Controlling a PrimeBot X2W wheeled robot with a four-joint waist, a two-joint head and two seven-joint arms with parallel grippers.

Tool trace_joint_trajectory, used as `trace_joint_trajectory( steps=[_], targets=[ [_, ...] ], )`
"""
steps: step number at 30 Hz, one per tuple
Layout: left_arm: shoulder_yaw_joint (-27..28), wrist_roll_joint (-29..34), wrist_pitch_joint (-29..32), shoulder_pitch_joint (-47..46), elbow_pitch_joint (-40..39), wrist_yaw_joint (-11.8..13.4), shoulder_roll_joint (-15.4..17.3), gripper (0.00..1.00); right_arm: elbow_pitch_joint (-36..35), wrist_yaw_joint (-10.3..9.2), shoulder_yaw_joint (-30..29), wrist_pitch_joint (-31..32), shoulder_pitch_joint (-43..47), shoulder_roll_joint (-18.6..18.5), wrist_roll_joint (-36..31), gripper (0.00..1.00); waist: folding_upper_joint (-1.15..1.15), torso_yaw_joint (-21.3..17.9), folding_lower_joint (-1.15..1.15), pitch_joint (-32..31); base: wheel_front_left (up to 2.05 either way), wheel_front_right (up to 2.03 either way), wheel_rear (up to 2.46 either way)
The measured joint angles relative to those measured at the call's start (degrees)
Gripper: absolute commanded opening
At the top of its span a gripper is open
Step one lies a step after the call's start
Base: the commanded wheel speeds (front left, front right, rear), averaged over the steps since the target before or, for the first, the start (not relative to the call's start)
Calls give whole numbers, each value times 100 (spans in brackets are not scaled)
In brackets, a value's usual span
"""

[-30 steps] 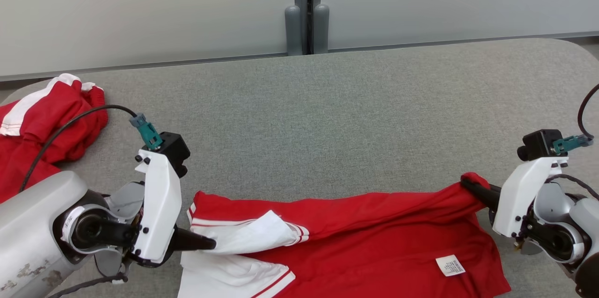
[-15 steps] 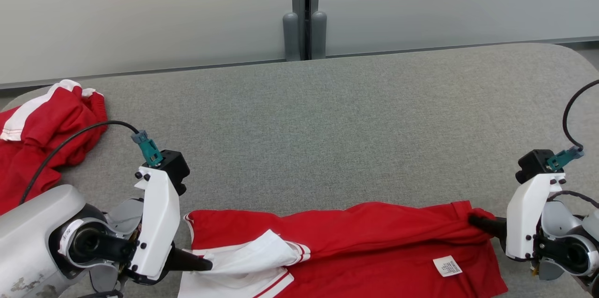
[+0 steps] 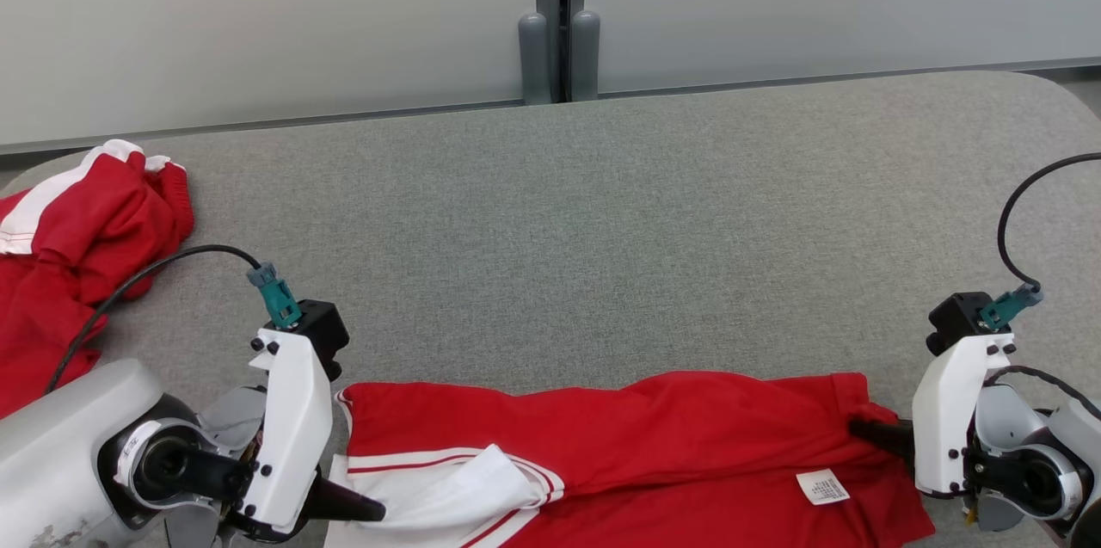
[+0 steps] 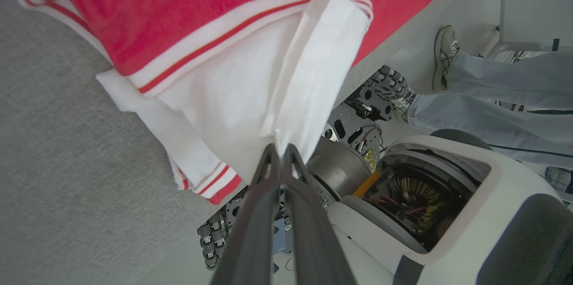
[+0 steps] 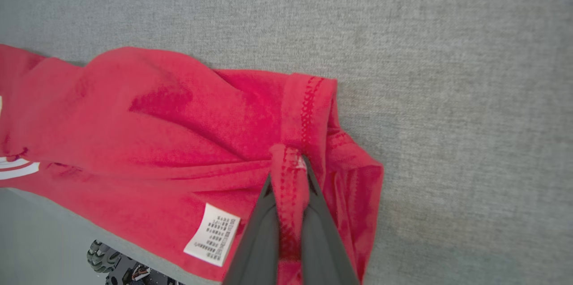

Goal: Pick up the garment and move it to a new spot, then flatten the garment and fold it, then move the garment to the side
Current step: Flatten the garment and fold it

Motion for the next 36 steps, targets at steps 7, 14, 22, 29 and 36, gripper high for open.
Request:
trace_joint_trajectory(
  steps=[7,14,22,29,36],
  targets=[
    [-48,208,-3,108,159,-76,-26,100,23,0,-5,-96,11,47,4,100,0,-19,0,-72,0,0,0],
    [98,459,-437,96,231,-186,-4,100,-307,0,-275,-528,135,-119,93,100,0,-18,0,-238,0,0,0],
    [665,1451,-2358,20,270,-325,-20,100,-818,0,-1076,-2050,382,-404,-208,100,0,-3,0,-372,0,0,0],
    [1092,2137,-4118,397,168,52,35,100,-979,0,-1766,-3537,770,-291,-801,100,0,20,0,-423,0,0,0],
    [1815,2535,-6429,1176,64,1101,-14,100,-1036,0,-2816,-4379,1414,310,-1734,100,0,83,0,-456,0,0,0]
  ],
)
